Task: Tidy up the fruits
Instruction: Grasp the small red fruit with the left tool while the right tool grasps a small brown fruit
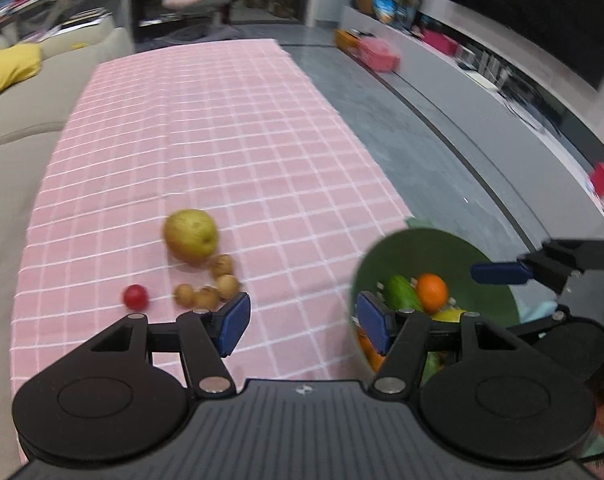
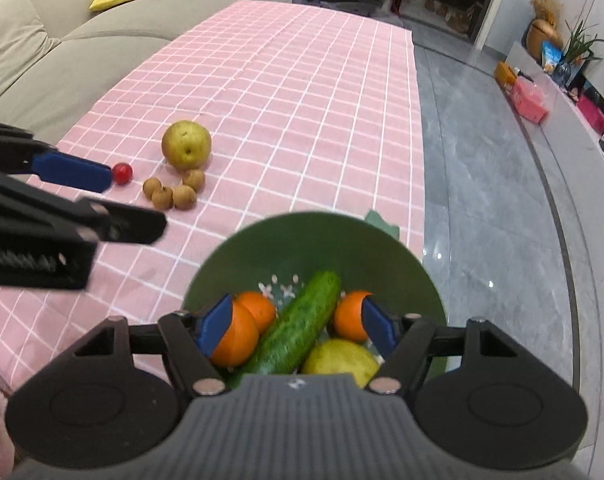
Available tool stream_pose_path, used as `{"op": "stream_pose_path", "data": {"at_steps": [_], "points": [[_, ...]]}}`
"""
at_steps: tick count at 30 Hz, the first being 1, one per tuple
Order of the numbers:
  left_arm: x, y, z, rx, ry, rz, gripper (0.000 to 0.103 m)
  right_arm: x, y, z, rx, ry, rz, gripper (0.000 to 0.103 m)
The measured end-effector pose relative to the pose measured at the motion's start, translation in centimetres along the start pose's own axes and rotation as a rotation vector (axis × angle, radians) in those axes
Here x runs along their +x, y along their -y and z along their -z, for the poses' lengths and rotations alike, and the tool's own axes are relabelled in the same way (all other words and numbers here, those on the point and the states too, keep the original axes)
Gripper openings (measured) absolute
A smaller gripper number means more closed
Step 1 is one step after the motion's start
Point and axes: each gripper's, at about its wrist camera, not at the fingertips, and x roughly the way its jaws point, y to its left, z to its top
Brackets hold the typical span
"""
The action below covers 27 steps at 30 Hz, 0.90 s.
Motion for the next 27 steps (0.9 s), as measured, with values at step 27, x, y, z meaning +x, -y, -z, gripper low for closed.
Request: {"op": "stream_pose_path", "data": {"at_steps": [27], "points": [[3.6,-11.7,2.4,-0.309,-0.019,-0.050,0.068,6.3,-6.0,-4.8,-0.108,0.053,-0.084,0.057]]}}
